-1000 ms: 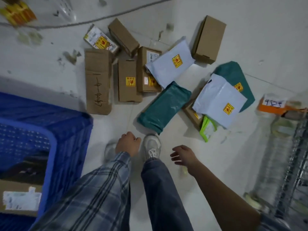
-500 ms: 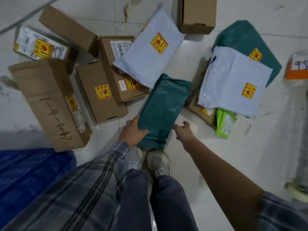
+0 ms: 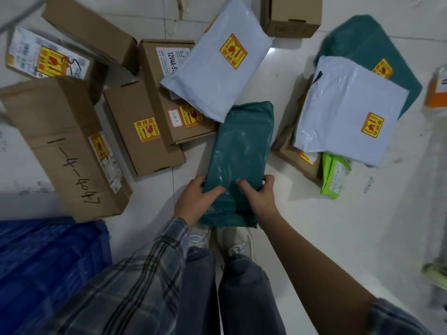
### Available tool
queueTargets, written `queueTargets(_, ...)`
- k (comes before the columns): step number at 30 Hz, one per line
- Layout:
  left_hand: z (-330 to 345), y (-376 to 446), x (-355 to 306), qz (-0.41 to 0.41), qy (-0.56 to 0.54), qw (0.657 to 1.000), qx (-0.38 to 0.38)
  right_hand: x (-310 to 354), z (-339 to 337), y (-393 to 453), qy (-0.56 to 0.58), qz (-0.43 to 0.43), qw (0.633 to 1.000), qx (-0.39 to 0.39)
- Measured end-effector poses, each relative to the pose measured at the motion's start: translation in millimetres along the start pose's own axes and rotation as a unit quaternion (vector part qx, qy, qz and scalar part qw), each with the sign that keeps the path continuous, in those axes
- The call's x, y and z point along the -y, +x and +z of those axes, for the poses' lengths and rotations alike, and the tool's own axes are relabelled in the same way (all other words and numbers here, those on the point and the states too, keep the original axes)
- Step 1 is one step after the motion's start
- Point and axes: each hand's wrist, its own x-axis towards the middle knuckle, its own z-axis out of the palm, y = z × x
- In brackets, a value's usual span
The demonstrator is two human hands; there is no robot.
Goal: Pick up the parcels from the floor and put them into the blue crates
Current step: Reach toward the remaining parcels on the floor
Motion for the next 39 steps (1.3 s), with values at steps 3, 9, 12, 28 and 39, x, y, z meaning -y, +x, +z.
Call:
queueTargets(3,-3,-16,-9,0.016,-0.024,0.999,0.018,12,-6,-17,-0.016,-0.056,0.998,-0.024)
queueTargets(9,19,-76,-52,0.084,0.027,0.996,0.005,35,-15,-77,-0.081,-0.156,0.963,-0.203)
queueTargets(12,32,-105,-84,0.076,-0.078,0.994,-0.008,37,-18,-113,-0.171,-0.194,0.946,-0.195)
queueTargets(28,-63,-173,-71,-0.003,-0.352,0.934,0.059,99,-59,-177,-0.002,-0.021,0.995,0.102)
queueTargets(39,-100,-211,-68,0.027,-0.399,0.916,0.029,141,-33,-205,0.001,-0.045,0.971,0.234)
